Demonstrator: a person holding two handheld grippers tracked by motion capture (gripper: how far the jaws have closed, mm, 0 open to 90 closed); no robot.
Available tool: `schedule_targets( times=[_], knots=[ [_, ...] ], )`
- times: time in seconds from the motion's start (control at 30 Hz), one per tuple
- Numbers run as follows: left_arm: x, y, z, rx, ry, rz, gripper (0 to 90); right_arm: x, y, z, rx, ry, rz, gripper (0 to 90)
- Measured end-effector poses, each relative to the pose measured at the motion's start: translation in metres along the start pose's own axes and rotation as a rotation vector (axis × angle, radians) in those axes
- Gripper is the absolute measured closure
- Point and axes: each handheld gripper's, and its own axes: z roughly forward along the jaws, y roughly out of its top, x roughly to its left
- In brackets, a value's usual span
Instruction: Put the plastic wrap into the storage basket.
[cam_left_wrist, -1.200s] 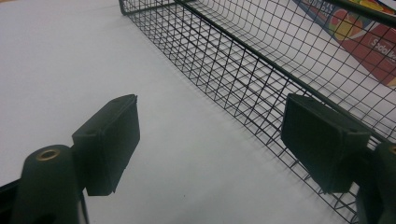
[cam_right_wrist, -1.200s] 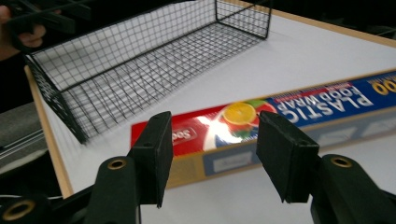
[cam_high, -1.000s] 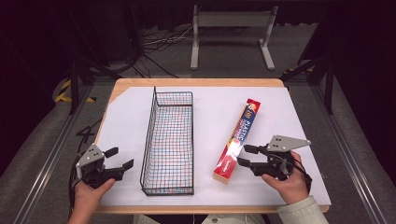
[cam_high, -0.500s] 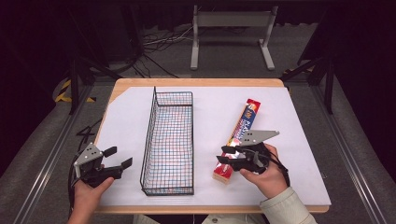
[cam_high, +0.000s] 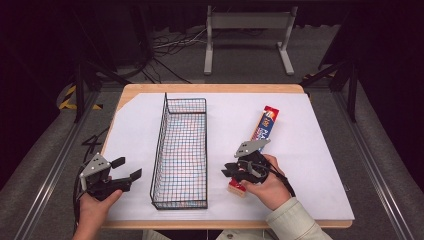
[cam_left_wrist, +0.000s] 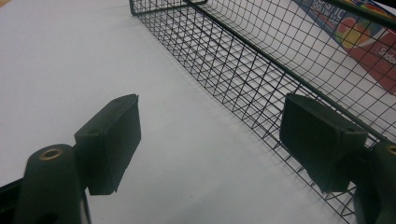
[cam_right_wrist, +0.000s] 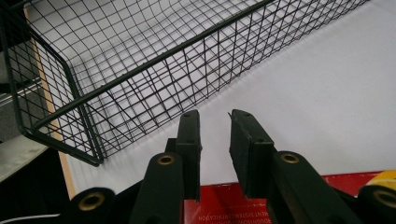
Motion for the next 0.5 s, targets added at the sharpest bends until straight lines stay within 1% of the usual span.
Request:
schedule_targets(
  times=[0.03,0.13,0.3,0.37,0.4,0.43,0.47,0.5],
  knots=[
    [0.000,0.000,0.000,0.001,0.001,0.000,21.3,0.000,0.000,0.001,0.007,-0.002,0.002,74.1],
    [0.000,0.000,0.000,0.002,0.002,-0.001,21.3,0.001,0.000,0.008,0.052,-0.010,0.003,75.5],
    [0.000,0.000,0.001,0.005,0.004,0.003,21.4,0.002,0.000,0.016,0.114,-0.019,-0.006,78.6],
    [0.000,0.000,0.001,0.008,0.002,0.002,21.4,0.002,0.000,0.017,0.123,-0.018,-0.007,79.0],
    [0.000,0.000,0.002,0.009,0.003,0.000,21.4,0.003,0.001,0.020,0.147,-0.023,-0.009,79.0],
    [0.000,0.000,0.002,0.009,0.003,0.000,21.4,0.003,0.001,0.020,0.147,-0.023,-0.009,79.0],
    [0.000,0.000,0.002,0.012,0.001,-0.001,21.4,0.004,0.001,0.022,0.164,-0.022,-0.012,79.1],
    [0.000,0.000,0.002,0.012,0.001,-0.001,21.4,0.004,0.001,0.022,0.164,-0.022,-0.012,79.1]
  ],
)
